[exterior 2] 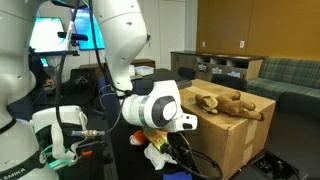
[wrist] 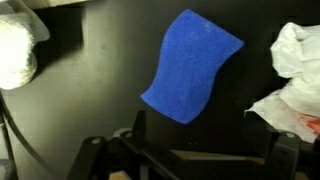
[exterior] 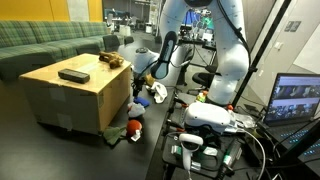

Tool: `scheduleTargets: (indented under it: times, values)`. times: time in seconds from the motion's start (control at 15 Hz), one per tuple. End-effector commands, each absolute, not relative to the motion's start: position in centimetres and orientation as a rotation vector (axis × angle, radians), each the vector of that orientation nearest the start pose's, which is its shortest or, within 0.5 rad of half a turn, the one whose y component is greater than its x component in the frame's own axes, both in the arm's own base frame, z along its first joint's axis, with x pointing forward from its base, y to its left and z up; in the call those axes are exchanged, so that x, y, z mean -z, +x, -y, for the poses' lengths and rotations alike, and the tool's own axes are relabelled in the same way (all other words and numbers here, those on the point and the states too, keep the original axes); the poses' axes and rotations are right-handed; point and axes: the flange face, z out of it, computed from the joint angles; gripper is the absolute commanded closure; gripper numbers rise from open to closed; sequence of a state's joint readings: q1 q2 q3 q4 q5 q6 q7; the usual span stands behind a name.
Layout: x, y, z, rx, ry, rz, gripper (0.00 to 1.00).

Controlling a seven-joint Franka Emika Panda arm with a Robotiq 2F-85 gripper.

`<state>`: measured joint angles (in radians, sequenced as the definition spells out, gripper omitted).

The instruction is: Swap the things on the box with the things on the table

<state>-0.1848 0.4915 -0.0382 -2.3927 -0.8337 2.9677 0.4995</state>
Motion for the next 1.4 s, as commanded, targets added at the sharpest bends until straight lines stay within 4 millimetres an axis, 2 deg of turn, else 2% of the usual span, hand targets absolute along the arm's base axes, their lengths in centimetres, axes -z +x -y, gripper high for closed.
scheduleTargets:
  times: [0.0,0.27,0.4,1.0,1.33]
  values:
    - [-13.7,45.5,3.7,0.209,-3.222,0.204,0.00]
    - [-13.3,44.0,0.6,0.208,-3.123,0.240,0.00]
    - [-13.0,43.6,-0.2,0.207,-3.093,0.256,0.00]
    - [-11.7,43.7,-2.5,0.165,-3.016,0.369,0.00]
    - [-10.7,43.2,-4.6,0.118,-2.963,0.423,0.00]
